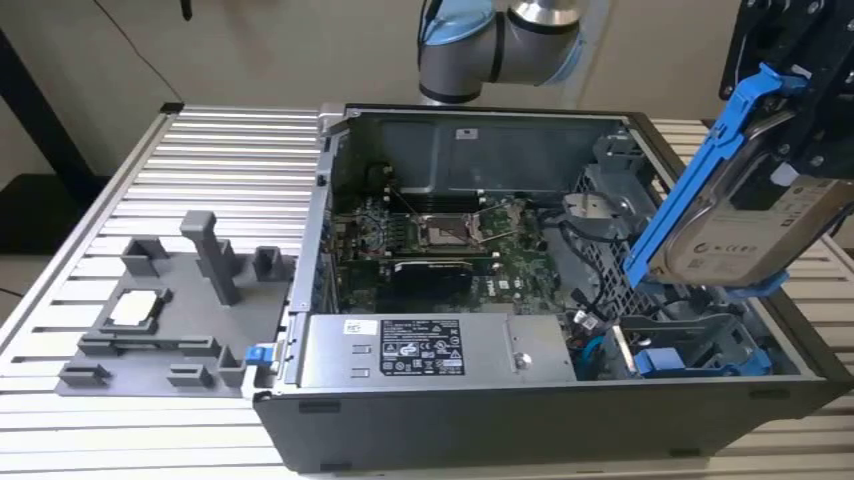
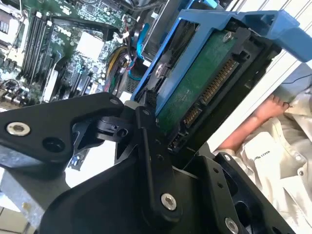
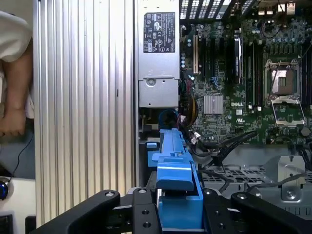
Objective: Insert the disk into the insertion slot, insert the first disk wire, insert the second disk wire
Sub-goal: 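Insert the disk into the insertion slot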
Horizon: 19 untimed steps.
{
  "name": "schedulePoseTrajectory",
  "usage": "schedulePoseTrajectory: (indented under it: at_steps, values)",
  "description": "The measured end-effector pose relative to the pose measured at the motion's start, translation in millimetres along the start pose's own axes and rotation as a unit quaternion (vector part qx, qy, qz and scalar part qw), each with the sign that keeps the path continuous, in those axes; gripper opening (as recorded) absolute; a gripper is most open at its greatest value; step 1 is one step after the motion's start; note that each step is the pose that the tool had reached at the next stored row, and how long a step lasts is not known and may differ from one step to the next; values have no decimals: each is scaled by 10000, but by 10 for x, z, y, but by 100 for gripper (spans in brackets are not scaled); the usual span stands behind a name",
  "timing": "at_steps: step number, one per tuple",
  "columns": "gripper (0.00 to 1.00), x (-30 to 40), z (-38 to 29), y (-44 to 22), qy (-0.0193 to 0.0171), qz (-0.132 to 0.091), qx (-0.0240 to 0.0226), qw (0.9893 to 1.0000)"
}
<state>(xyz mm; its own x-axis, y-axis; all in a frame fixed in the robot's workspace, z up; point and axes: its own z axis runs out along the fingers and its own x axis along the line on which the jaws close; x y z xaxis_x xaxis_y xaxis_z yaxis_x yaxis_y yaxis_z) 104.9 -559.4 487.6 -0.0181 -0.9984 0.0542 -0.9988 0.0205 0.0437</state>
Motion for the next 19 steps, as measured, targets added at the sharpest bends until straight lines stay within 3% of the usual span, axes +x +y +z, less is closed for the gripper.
schedulePoseTrajectory:
  at_steps: [12, 19]
  values:
    - [33, -2, 38, -1, -3, 6, 106, 9999]
    - [33, -4, 71, -3, -10, 12, 222, 9998]
